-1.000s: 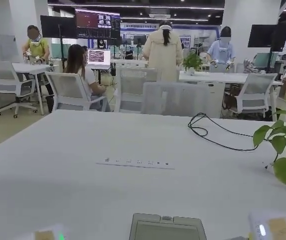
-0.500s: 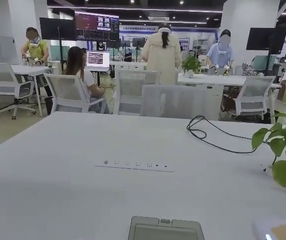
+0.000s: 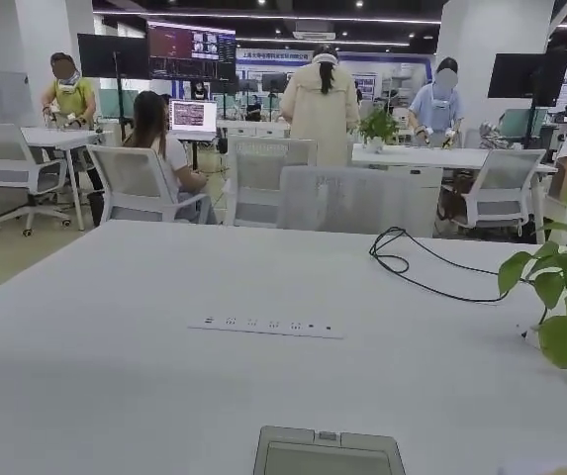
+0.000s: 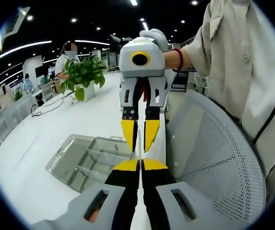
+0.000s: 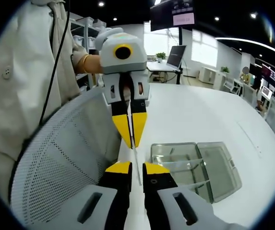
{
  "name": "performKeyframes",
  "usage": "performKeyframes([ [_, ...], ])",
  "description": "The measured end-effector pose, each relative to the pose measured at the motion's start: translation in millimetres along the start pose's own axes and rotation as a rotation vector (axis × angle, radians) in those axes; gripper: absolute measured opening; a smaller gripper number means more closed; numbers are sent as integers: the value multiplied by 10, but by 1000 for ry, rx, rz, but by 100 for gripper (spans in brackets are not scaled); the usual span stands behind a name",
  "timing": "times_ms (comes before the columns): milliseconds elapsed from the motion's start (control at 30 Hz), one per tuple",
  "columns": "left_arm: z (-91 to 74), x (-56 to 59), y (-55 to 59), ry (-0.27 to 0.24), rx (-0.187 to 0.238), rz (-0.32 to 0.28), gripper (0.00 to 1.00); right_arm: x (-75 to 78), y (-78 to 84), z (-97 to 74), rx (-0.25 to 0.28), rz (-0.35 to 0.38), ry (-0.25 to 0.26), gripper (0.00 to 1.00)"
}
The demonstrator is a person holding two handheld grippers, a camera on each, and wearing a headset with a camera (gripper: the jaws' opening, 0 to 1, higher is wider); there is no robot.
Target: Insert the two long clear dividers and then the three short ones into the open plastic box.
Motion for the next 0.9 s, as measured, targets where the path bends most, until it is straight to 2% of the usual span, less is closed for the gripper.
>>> performKeyframes([
  [67, -2, 3, -1, 6, 4, 4, 0, -7, -3, -1, 3, 4, -3, 6],
  [233, -6, -6, 2, 4, 9, 6, 0, -10, -8, -5, 4, -8, -5, 4],
  [433, -23, -47, 6, -30, 26, -48, 0, 5, -23, 5, -6, -15, 4, 2],
  [667, -43, -95, 9, -73, 69, -109, 1, 55, -40, 2, -17, -11, 27, 2],
  [900, -57, -150, 18, -126, 129, -165, 18, 125, -24, -7, -47, -16, 66, 2],
])
Point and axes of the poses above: the centre of the closed fingertips' face, and the gripper's own axes: z roughly forward along the fingers, x roughly to its right, y roughly out of its underside, the point moved 8 cm from there along -z, roughly backward along the fingers, and after that the axes turned 13 degrees about -z, right-handed, at the moved point
